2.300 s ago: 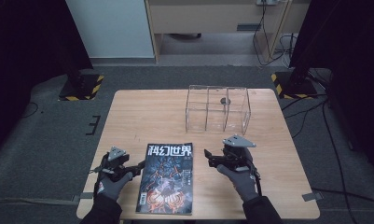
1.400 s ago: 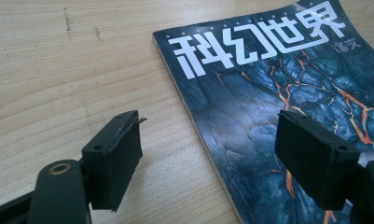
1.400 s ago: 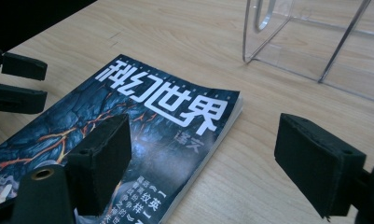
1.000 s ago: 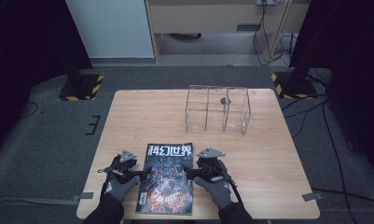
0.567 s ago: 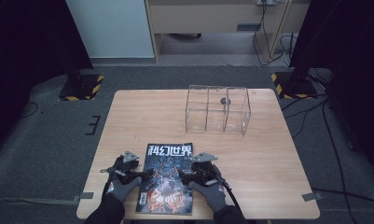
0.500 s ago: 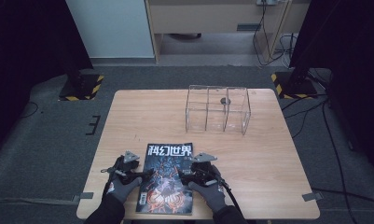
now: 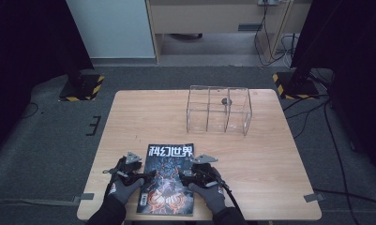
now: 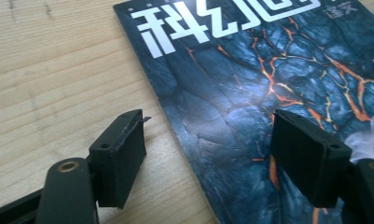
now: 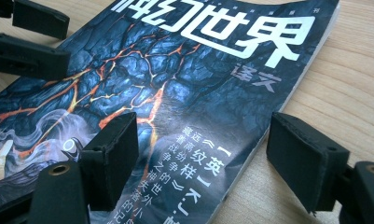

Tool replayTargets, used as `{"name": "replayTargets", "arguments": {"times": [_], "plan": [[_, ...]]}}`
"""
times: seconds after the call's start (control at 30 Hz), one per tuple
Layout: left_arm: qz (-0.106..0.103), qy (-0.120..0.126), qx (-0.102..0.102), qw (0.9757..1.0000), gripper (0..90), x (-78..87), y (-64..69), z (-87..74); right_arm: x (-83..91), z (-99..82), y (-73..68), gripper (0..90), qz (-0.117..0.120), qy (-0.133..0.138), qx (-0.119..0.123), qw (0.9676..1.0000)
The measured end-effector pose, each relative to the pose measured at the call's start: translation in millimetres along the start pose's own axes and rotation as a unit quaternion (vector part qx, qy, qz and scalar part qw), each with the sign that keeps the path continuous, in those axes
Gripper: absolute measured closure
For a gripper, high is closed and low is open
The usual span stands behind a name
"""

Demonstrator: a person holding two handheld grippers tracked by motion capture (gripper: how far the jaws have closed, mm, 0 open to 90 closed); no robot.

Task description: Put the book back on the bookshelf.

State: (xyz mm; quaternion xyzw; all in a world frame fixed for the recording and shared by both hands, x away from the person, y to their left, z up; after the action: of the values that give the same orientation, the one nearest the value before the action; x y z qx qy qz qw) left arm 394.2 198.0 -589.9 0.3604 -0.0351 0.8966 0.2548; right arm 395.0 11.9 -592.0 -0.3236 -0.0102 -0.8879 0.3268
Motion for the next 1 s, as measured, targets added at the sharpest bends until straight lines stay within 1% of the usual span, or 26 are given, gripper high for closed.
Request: {"name": "replayTargets", "arguments": {"times": [0.07, 0.13, 0.17, 0.23, 0.3, 0.43, 0.57, 0.7, 0.77, 0.93, 1.0], "plan": [[-0.003, -0.001, -0.002, 1.0, 25.2, 0.0, 1.2, -0.1, 0.4, -0.3, 0.7, 25.1, -0.005, 0.002, -0.004, 1.0], [-0.006, -0.001, -0.003, 1.0, 25.3, -0.2, 3.4, -0.2, 0.5, -0.5, -0.1, 25.9, -0.001, 0.006, -0.004, 1.0], [-0.009, -0.002, -0.004, 1.0, 25.5, -0.3, 5.0, -0.2, 0.3, -0.4, -1.2, 25.4, 0.001, 0.009, -0.009, 0.9999], [-0.017, -0.002, -0.005, 0.9998, 25.9, -0.7, 9.0, -0.1, 0.0, -0.5, -1.7, 25.5, 0.0, 0.013, -0.014, 0.9998], [-0.015, -0.004, -0.011, 0.9998, 25.1, -1.2, 10.7, -0.4, 0.1, -0.2, -1.6, 25.5, 0.002, 0.015, -0.018, 0.9997], [-0.019, -0.001, -0.002, 0.9998, 25.4, -0.7, 10.2, -0.2, 0.6, 0.8, -0.5, 25.5, 0.013, 0.022, -0.037, 0.999], [-0.017, 0.001, -0.003, 0.9999, 24.2, -1.1, 11.3, -0.4, 1.8, 1.5, 1.0, 26.5, 0.023, 0.027, -0.061, 0.9975], [-0.017, 0.002, 0.0, 0.9999, 23.9, -1.2, 11.5, -0.3, 2.3, 1.6, 2.1, 27.6, 0.026, 0.032, -0.066, 0.997], [-0.016, 0.003, 0.001, 0.9999, 23.8, -1.3, 11.6, -0.3, 3.1, 2.5, 2.3, 28.2, 0.029, 0.036, -0.075, 0.9961], [-0.015, 0.003, 0.003, 0.9999, 23.6, -1.4, 11.9, -0.3, 6.5, 5.8, 3.8, 29.6, 0.046, 0.049, -0.094, 0.9933], [-0.014, 0.003, 0.003, 0.9999, 23.6, -1.4, 12.0, -0.3, 8.2, 7.7, 3.6, 30.3, 0.054, 0.058, -0.103, 0.9916]]}}
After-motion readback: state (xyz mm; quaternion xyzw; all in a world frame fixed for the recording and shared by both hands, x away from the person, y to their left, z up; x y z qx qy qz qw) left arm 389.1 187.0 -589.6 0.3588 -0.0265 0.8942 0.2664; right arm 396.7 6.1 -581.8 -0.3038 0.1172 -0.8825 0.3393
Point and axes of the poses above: each handheld gripper's, and its own axes: x roughly backward along the jaws, z roughly out of its top, y roughly to its right, the point moved 9 cm from there along -x, roughly forward along the jaws, and after that the axes turned 5 degrees about y, right-handed, at the moved point
